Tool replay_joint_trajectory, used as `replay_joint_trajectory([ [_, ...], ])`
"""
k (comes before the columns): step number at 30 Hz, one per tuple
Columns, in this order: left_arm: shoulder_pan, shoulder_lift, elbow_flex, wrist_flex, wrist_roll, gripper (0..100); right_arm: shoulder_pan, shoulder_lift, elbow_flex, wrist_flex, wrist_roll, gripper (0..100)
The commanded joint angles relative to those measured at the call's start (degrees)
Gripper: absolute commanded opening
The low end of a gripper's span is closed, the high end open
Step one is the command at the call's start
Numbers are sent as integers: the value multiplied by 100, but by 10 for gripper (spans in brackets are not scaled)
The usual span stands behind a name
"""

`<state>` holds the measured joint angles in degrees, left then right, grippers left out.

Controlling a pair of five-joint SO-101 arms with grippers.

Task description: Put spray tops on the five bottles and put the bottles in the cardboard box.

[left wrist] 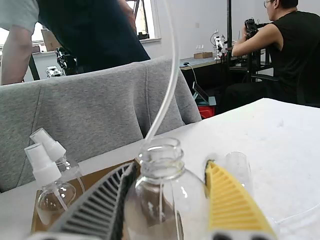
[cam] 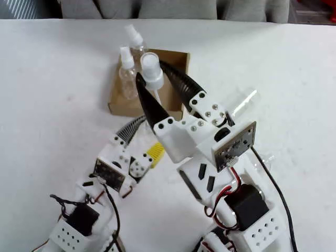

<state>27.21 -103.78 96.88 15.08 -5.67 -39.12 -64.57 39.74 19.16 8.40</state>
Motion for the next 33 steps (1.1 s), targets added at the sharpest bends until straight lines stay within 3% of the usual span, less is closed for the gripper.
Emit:
replay_joint_trajectory([
  [1,-48,-101,9,-141,44,20,-66,-233,-246,-13,0,17],
  [21,-48,-101,9,-141,44,20,-365,-312,-158,4,0,17],
  [33,-48,-101,9,-141,44,20,-180,-321,26,-22,35,17],
])
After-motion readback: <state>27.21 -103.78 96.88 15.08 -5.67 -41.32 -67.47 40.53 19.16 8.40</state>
